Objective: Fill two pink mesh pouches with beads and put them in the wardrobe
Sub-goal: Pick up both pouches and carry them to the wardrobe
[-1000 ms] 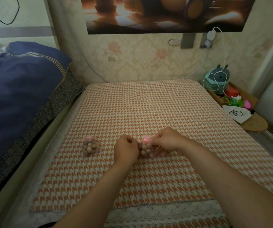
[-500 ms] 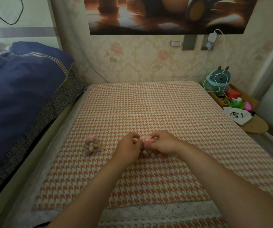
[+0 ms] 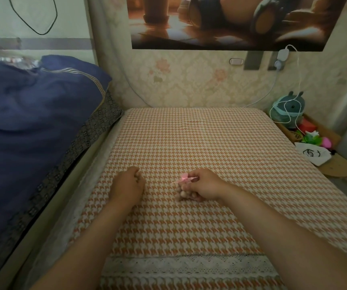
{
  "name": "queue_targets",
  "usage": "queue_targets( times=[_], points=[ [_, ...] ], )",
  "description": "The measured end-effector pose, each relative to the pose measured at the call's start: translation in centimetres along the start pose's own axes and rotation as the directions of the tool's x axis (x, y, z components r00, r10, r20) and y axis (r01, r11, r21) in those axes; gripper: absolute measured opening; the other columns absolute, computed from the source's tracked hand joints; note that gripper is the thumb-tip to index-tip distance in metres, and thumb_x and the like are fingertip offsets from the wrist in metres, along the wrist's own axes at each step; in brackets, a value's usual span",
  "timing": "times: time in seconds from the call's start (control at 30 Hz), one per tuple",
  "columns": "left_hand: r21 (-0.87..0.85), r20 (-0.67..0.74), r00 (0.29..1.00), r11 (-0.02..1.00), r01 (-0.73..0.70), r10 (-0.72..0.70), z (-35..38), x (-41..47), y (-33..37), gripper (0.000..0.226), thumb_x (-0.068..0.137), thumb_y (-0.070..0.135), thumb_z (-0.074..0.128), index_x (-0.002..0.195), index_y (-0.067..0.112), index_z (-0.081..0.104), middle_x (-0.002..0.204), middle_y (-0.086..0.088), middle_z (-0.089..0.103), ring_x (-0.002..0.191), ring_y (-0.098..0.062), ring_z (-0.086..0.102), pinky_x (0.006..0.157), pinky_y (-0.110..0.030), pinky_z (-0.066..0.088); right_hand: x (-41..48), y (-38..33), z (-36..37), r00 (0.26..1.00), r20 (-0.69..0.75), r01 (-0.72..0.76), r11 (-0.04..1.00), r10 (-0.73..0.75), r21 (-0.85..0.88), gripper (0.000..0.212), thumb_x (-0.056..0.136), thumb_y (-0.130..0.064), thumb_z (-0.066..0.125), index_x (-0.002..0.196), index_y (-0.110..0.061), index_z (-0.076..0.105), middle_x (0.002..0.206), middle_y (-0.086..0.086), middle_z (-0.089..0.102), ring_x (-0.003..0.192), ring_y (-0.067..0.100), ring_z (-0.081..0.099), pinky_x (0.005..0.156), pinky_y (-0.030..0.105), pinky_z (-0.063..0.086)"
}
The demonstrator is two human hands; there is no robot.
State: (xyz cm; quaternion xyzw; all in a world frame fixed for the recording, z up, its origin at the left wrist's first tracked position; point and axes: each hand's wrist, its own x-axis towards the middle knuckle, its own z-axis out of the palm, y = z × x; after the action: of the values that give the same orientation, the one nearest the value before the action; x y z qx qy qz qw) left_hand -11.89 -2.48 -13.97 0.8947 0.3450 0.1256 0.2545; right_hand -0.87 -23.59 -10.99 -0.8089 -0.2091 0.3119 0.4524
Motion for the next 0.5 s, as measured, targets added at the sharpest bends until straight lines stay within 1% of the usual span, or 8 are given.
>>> queue_targets(
  times=[0.07, 0.13, 0.17, 0.27, 0.33, 0.37, 0.43, 0.5],
  points=[
    [-0.143, 0.026, 0.997, 0.988, -0.065, 0.07, 0.5, -0.1, 0.9, 0.031, 0.095, 0.029, 0.055, 0.123, 0.017, 0.06, 0.096, 0.001, 0.071, 0.09, -0.015, 0.065, 0.08, -0.028, 0.055, 0.0, 0.2, -0.2, 1.0, -0.03, -0.002, 0.999, 0.003, 0.053, 0.022, 0.099, -0.003, 0.063, 0.119, -0.006, 0.07, 0.075, 0.0, 0.074, 0.048, 0.0, 0.061, 0.046, 0.018, 0.045],
    [-0.236, 0.074, 0.989, 0.965, -0.109, 0.13, 1.0, -0.9, 2.8, 0.025, 0.094, 0.025, 0.058, 0.118, 0.017, 0.06, 0.087, 0.006, 0.07, 0.079, -0.006, 0.064, 0.066, -0.019, 0.051, -0.3, 0.4, -0.6, 0.997, -0.079, -0.005, 0.997, 0.011, 0.082, 0.023, 0.098, -0.004, 0.065, 0.12, -0.008, 0.07, 0.082, 0.002, 0.076, 0.049, -0.002, 0.063, 0.046, 0.016, 0.047],
    [-0.267, 0.098, 0.98, 0.954, -0.139, 0.171, 1.3, -1.4, 3.9, 0.031, 0.092, 0.024, 0.061, 0.123, 0.018, 0.058, 0.092, 0.005, 0.07, 0.079, -0.006, 0.063, 0.064, -0.017, 0.047, -0.3, 0.7, -1.0, 0.993, -0.112, -0.009, 0.996, 0.019, 0.088, 0.025, 0.098, -0.005, 0.066, 0.122, -0.01, 0.069, 0.085, 0.002, 0.076, 0.05, -0.002, 0.064, 0.046, 0.016, 0.047],
    [-0.357, 0.184, 0.939, 0.909, -0.213, 0.292, 2.6, -2.5, 7.0, 0.068, 0.09, 0.025, 0.068, 0.149, 0.025, 0.035, 0.113, 0.003, 0.062, 0.094, -0.01, 0.057, 0.071, -0.018, 0.042, -0.8, 1.8, -2.2, 0.97, -0.242, -0.015, 0.998, 0.031, 0.067, 0.028, 0.098, -0.014, 0.068, 0.125, -0.017, 0.068, 0.092, 0.002, 0.077, 0.061, 0.002, 0.069, 0.051, 0.019, 0.051],
    [-0.392, 0.218, 0.915, 0.889, -0.236, 0.339, 3.5, -2.9, 8.9, 0.069, 0.089, 0.025, 0.068, 0.15, 0.021, 0.035, 0.113, 0.003, 0.06, 0.097, -0.009, 0.055, 0.076, -0.019, 0.043, -1.3, 2.8, -3.2, 0.937, -0.35, -0.024, 1.0, 0.017, -0.015, 0.029, 0.097, -0.026, 0.07, 0.125, -0.019, 0.068, 0.098, 0.001, 0.077, 0.079, 0.011, 0.073, 0.066, 0.03, 0.059],
    [-0.393, 0.222, 0.903, 0.882, -0.262, 0.367, 4.2, -3.0, 9.7, 0.058, 0.089, 0.024, 0.068, 0.142, 0.018, 0.046, 0.11, 0.002, 0.062, 0.096, -0.01, 0.056, 0.077, -0.02, 0.045, -1.7, 3.3, -3.8, 0.919, -0.394, -0.044, 0.998, 0.022, -0.046, 0.031, 0.096, -0.031, 0.07, 0.125, -0.02, 0.067, 0.102, 0.001, 0.076, 0.088, 0.016, 0.073, 0.077, 0.037, 0.061],
    [-0.364, 0.211, 0.87, 0.862, -0.353, 0.445, 5.4, -3.3, 11.0, 0.02, 0.086, 0.021, 0.068, 0.104, 0.013, 0.064, 0.091, 0.0, 0.065, 0.082, -0.013, 0.059, 0.066, -0.017, 0.046, -2.7, 4.2, -5.2, 0.89, -0.454, -0.087, 0.992, 0.036, -0.092, 0.029, 0.096, -0.035, 0.069, 0.122, -0.022, 0.064, 0.108, 0.0, 0.07, 0.098, 0.021, 0.07, 0.093, 0.044, 0.058],
    [-0.34, 0.219, 0.836, 0.842, -0.418, 0.504, 6.6, -3.4, 12.0, 0.013, 0.085, 0.019, 0.066, 0.081, 0.01, 0.059, 0.075, 0.001, 0.059, 0.067, -0.011, 0.054, 0.056, -0.017, 0.042, -4.0, 5.0, -6.7, 0.876, -0.48, -0.112, 0.986, 0.041, -0.121, 0.027, 0.099, -0.033, 0.064, 0.124, -0.021, 0.062, 0.107, -0.001, 0.069, 0.099, 0.02, 0.068, 0.095, 0.043, 0.056]
  ],
)
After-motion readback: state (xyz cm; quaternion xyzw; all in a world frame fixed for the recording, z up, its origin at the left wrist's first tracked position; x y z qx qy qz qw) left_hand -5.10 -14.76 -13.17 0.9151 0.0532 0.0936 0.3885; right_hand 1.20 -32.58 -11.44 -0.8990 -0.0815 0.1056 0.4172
